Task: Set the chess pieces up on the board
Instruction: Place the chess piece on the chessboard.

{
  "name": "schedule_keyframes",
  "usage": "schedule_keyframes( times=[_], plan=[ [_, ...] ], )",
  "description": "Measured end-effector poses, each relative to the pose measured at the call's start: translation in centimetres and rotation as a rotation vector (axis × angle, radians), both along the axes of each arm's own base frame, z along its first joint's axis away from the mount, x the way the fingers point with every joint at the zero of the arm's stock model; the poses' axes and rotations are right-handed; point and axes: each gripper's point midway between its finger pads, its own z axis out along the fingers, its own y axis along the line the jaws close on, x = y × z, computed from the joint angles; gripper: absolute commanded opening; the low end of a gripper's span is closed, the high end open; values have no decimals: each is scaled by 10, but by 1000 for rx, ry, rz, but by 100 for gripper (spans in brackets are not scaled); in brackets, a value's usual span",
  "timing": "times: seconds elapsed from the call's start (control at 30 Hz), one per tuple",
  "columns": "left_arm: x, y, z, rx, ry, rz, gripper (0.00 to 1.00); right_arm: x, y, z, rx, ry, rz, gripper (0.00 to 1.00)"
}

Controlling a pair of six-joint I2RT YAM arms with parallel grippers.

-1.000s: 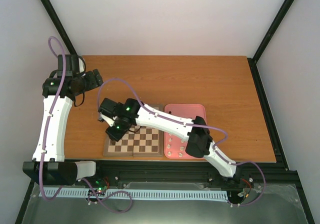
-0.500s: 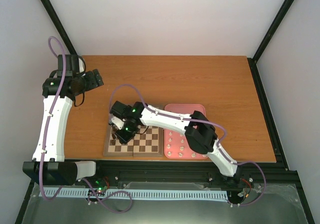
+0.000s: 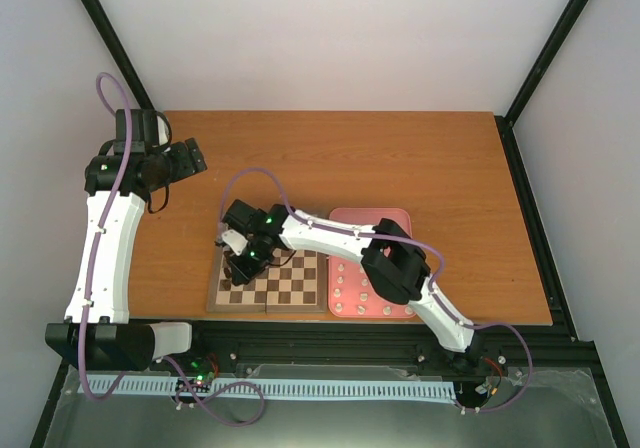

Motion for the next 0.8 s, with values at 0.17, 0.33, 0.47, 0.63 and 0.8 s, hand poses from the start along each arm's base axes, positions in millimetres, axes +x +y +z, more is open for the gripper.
schedule_keyframes(
  times=[0.17,0.33,0.47,0.63,0.8],
  plan=[
    [0,0,0,1,0,1,100,-4,-3,-13,-21,26,0,3],
    [0,0,0,1,0,1,100,-4,-2,-23,-30,36,-6,3],
    [0,0,0,0,0,0,100,-4,-2,-29,-40,45,-7,3],
    [0,0,0,0,0,0,100,-4,2,-31,-33,53,-2,3],
    [0,0,0,1,0,1,100,-4,6,-31,-25,59,2,3]
  ],
)
